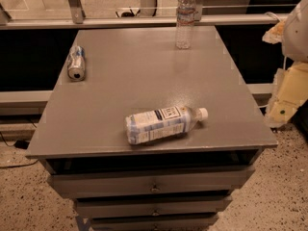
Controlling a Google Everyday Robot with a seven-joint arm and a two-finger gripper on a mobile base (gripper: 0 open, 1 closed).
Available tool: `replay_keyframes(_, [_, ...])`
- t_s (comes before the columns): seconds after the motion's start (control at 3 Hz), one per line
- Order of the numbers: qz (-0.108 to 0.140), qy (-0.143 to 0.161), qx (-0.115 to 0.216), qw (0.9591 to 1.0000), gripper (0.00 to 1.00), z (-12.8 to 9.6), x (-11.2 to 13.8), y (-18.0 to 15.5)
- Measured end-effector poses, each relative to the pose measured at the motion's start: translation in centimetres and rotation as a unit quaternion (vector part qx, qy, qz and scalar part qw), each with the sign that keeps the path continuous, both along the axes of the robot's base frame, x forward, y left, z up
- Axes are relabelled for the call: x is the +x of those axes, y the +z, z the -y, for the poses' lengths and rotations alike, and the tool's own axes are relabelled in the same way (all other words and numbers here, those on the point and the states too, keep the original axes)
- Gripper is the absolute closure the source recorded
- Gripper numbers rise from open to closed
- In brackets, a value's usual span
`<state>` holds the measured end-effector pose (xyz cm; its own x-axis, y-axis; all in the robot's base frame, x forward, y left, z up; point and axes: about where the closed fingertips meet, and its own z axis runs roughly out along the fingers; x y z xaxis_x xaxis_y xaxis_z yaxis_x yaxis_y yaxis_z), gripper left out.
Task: Pick redbull can
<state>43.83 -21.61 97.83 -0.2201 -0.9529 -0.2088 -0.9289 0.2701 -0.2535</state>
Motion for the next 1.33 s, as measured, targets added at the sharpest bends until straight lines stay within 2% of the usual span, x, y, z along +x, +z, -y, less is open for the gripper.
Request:
replay_keyframes(0.33, [0.0, 0.0, 0.0, 1.0, 0.0, 0.0, 0.0, 0.0])
replay_keyframes(0.67, [0.004, 0.028, 0.014, 0.9995, 0.0, -1.1, 1.3, 0.1])
replay_keyframes(1.0, [0.015, 0.095, 0.045, 0.9944, 0.0, -4.6, 4.8, -0.6])
replay_keyframes(1.33, [0.036, 0.176, 0.071, 0.9812, 0.0, -9.8, 8.6, -1.3])
